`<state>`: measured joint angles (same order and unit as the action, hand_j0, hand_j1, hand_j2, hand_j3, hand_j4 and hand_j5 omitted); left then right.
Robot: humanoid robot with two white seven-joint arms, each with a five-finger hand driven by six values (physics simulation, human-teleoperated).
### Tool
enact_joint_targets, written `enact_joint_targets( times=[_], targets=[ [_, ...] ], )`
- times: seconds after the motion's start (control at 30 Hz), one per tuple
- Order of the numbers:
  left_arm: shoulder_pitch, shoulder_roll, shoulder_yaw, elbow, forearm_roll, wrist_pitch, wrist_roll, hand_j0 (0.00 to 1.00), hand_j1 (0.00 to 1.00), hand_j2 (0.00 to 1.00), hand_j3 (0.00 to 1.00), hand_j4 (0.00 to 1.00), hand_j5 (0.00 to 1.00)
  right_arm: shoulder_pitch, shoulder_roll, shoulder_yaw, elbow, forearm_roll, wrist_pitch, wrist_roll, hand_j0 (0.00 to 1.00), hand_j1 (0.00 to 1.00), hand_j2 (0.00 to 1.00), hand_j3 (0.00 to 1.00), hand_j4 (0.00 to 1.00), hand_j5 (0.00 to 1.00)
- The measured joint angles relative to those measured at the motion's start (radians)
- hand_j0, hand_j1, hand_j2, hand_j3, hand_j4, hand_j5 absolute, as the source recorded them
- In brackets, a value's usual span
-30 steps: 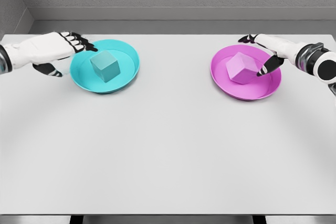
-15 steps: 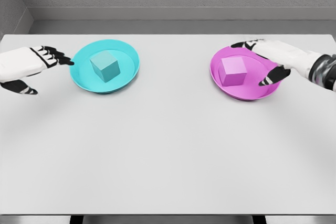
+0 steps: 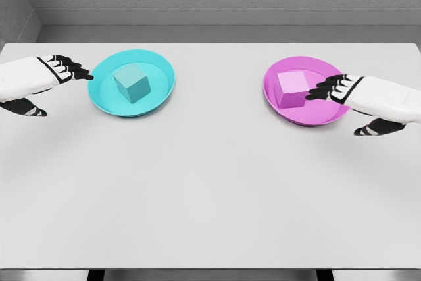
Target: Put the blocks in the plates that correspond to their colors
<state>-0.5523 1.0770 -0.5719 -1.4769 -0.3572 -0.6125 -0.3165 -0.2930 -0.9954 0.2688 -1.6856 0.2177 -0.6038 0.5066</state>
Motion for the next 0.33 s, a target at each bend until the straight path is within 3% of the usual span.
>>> enact_joint_targets(
  times=[0.33],
  targets=[
    [0.006, 0.002, 0.002, -0.010, 0.000, 0.000, 0.000, 1.00, 1.00, 1.00, 1.00, 1.00, 1.00, -0.003, -0.002, -0.006, -0.001, 0.000, -0.009, 0.000, 1.00, 1.00, 1.00, 1.00, 1.00, 1.00]
  ],
)
